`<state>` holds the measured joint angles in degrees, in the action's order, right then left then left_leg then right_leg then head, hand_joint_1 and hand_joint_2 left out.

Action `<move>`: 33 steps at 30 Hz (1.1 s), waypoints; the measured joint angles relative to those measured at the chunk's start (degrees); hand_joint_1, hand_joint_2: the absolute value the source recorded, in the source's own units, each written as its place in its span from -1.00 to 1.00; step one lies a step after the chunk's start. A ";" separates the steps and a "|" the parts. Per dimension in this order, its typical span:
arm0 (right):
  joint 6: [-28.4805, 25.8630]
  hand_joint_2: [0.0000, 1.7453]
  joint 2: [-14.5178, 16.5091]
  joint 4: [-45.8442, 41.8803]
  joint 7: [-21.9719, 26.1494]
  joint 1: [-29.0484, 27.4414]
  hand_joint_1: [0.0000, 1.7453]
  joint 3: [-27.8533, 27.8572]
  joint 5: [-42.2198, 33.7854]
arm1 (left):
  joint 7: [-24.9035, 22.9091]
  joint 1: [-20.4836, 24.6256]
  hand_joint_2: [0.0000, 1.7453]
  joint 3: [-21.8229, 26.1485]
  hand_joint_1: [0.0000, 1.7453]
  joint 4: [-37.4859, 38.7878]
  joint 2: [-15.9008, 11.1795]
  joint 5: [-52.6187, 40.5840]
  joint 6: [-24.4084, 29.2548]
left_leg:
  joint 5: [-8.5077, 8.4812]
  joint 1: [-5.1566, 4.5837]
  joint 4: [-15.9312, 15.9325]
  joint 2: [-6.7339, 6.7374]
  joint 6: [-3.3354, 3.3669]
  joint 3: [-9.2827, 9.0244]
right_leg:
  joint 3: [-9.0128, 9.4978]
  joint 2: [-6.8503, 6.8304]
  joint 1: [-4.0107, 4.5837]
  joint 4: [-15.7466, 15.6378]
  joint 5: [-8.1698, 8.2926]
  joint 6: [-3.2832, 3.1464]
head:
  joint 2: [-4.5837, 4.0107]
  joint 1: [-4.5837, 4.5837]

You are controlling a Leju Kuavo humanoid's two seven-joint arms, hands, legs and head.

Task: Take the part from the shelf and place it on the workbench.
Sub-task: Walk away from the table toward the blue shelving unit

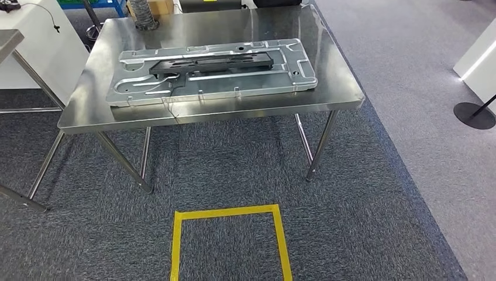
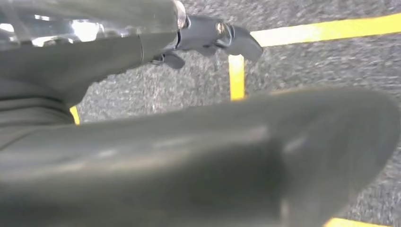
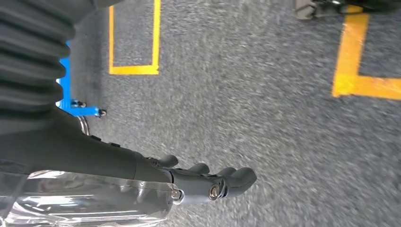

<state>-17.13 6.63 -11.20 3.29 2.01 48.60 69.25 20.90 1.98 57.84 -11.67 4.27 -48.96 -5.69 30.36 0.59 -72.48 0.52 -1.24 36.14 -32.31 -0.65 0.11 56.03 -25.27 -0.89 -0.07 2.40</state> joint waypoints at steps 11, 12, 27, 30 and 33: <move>-0.28 1.00 0.43 0.05 1.82 -0.12 -1.00 -0.15 -0.87 | 0.85 0.57 -1.00 -0.84 -1.00 -0.07 -0.78 -1.84 -0.90 | -3.22 -0.54 17.93 0.45 4.02 -7.81 | -5.95 0.48 -0.46 10.70 -7.22 2.99 | 0.01 -0.02; -0.33 1.00 0.44 0.05 2.16 -0.11 -1.00 -0.13 -1.03 | 1.16 0.60 -1.00 -0.89 -1.00 -0.07 -0.79 -1.84 -1.18 | -3.96 -0.56 17.82 0.45 3.98 -6.83 | -6.46 0.48 -0.58 14.26 -9.06 3.21 | 0.01 -0.02; 2.64 -0.50 0.56 0.12 3.67 0.49 -1.00 0.38 -2.13 | 1.04 0.81 -1.00 -0.42 -1.00 -0.07 -0.66 -0.27 -0.68 | 1.61 0.04 2.03 0.04 0.18 3.95 | 6.35 -0.03 -0.49 -2.07 -3.91 -0.17 | 0.00 -0.01; 3.72 1.00 0.56 0.12 2.49 0.37 -1.00 0.70 -2.55 | 0.69 0.69 -1.00 -0.33 -1.00 -0.07 -0.68 -0.26 -0.60 | 1.01 0.13 0.98 0.04 0.03 1.88 | 4.96 0.01 -0.43 -1.54 -3.15 0.08 | 0.00 0.00; 4.46 1.00 0.56 0.12 1.96 0.39 -1.00 1.18 -3.09 | 0.53 0.78 -1.00 -0.29 -1.00 -0.07 -0.71 -0.22 -0.60 | -2.24 0.00 12.89 -0.03 0.72 -5.97 | 4.06 0.03 -0.35 -0.64 -3.01 0.61 | 0.01 -0.01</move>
<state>-12.66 7.20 -11.08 5.25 2.41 49.78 66.16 21.43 2.76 57.55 -11.74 3.56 -49.18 -6.29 28.12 0.59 -59.60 0.49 -0.52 30.16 -28.25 -0.62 -0.25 55.39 -28.29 -0.28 -0.06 2.40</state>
